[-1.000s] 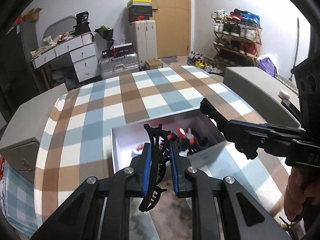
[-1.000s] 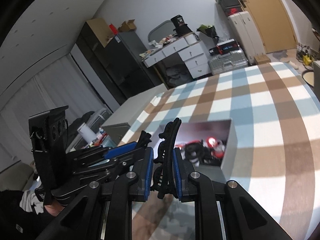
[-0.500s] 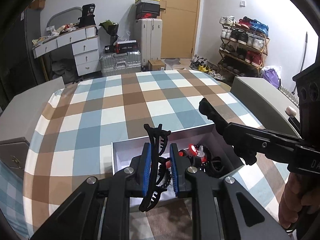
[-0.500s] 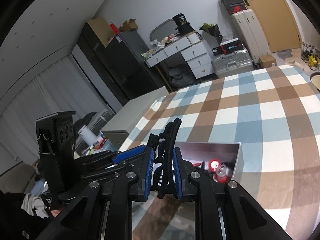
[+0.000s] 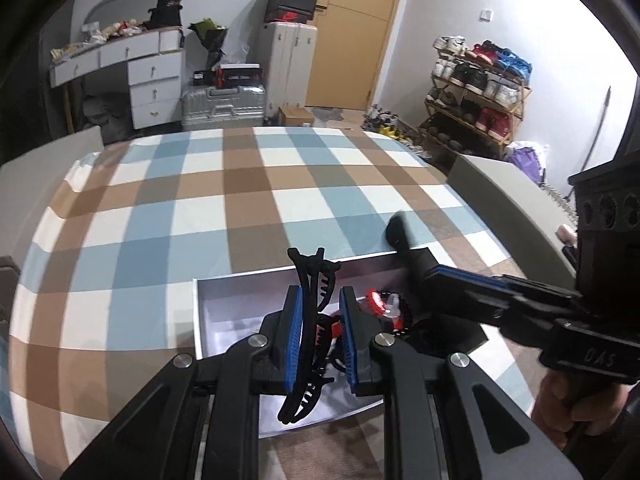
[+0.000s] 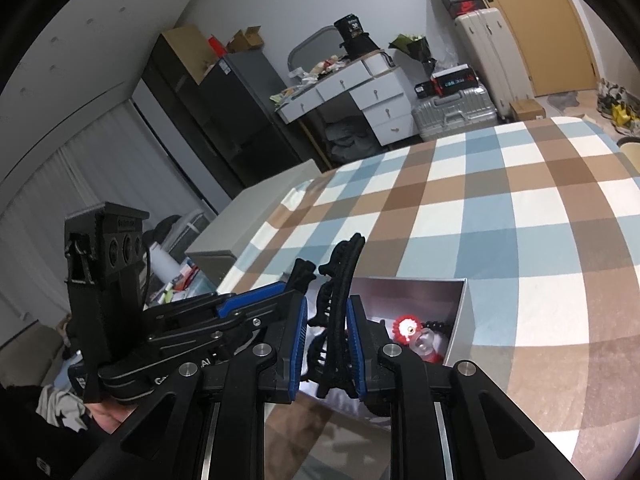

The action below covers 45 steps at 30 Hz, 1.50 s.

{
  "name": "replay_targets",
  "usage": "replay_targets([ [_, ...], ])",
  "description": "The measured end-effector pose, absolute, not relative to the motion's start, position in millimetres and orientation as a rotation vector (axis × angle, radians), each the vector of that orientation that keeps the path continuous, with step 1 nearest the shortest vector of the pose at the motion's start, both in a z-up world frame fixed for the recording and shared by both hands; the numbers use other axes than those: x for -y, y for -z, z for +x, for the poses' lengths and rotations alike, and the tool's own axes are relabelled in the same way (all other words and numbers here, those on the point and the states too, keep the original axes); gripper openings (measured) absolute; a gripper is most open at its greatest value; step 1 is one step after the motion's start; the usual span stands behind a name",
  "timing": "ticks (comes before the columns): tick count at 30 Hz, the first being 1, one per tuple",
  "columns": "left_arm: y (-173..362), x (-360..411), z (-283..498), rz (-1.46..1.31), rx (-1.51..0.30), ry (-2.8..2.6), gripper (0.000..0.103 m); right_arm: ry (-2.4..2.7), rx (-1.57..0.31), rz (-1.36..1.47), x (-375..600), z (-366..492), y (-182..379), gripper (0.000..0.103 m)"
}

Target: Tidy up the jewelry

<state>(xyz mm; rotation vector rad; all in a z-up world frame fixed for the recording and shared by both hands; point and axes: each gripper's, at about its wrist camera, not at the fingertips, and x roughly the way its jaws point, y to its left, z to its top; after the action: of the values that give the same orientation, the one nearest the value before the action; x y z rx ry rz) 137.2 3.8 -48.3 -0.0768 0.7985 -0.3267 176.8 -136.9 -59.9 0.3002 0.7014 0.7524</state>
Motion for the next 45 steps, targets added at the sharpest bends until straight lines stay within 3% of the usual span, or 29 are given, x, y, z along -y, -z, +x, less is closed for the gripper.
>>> replay_targets([
  [2, 48, -3, 136, -0.091, -0.800, 0.367, 0.013, -0.749, -0.698, 0.284, 135, 176, 61, 0.022],
  [6, 44, -1, 133, -0.079, -0.788, 0.377, 0.019, -0.730, -0.680, 0.265, 136, 171, 60, 0.040],
  [8, 41, -2, 130, -0.079, -0.774, 0.375, 0.053, -0.726, -0.659, 0.275, 140, 167, 58, 0.042],
  [9, 40, -3, 128, -0.085, -0.761, 0.375, 0.056, -0.716, -0.639, 0.281, 144, 163, 56, 0.047],
  [14, 29, -10, 117, -0.093, -0.678, 0.334, 0.056, -0.634, -0.532, 0.281, 159, 146, 44, 0.075],
  [16, 24, -14, 111, -0.094, -0.629, 0.298, 0.059, -0.570, -0.471, 0.253, 161, 137, 38, 0.094],
  [19, 16, -22, 102, -0.127, -0.570, 0.262, 0.069, -0.538, -0.359, 0.228, 164, 120, 29, 0.103],
  [28, -2, -42, 73, -0.145, -0.324, 0.087, 0.102, -0.473, -0.178, 0.137, 164, 90, 10, 0.103],
  [45, 28, -46, 60, -0.065, -0.232, -0.062, 0.102, -0.402, -0.075, 0.037, 160, 64, 25, 0.103],
])
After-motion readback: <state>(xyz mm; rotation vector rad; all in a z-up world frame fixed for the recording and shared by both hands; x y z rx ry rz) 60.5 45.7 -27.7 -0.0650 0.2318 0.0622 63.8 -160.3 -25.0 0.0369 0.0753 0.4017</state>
